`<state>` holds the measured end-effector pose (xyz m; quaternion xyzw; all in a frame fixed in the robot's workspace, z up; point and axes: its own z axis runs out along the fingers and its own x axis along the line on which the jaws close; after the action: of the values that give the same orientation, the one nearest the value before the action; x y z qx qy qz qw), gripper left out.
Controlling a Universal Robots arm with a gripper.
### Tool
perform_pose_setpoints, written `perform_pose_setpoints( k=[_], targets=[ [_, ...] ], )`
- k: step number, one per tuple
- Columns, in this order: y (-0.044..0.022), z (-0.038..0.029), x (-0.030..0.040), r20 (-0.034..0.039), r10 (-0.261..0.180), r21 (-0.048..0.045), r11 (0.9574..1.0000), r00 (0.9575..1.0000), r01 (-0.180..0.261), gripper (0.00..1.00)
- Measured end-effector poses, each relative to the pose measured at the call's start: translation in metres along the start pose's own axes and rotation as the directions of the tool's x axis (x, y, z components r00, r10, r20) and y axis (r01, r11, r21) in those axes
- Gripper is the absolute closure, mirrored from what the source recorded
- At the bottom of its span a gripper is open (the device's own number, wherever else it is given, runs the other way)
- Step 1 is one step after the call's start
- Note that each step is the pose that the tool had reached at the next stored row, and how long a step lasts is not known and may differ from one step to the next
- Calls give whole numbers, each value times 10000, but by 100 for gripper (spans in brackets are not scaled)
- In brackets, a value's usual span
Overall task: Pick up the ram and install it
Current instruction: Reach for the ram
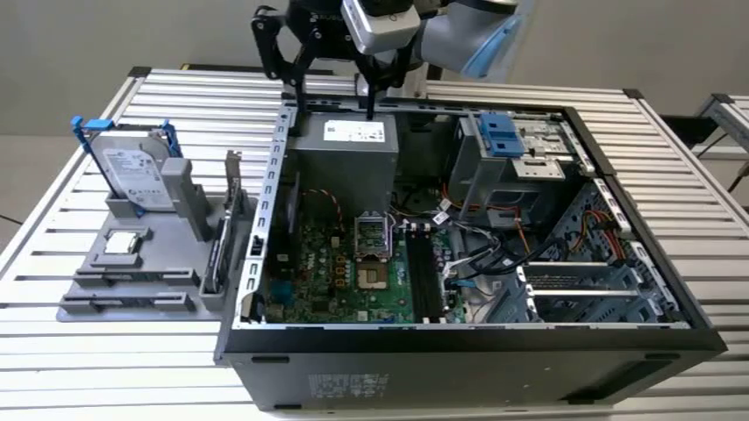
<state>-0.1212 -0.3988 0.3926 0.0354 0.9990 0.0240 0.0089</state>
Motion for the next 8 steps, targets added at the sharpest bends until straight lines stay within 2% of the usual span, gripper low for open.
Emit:
perform_pose_setpoints(
  k=[8],
  targets=[
    [0, 0, 3, 0, 1, 0, 10000, 10000, -1, 100]
  ],
)
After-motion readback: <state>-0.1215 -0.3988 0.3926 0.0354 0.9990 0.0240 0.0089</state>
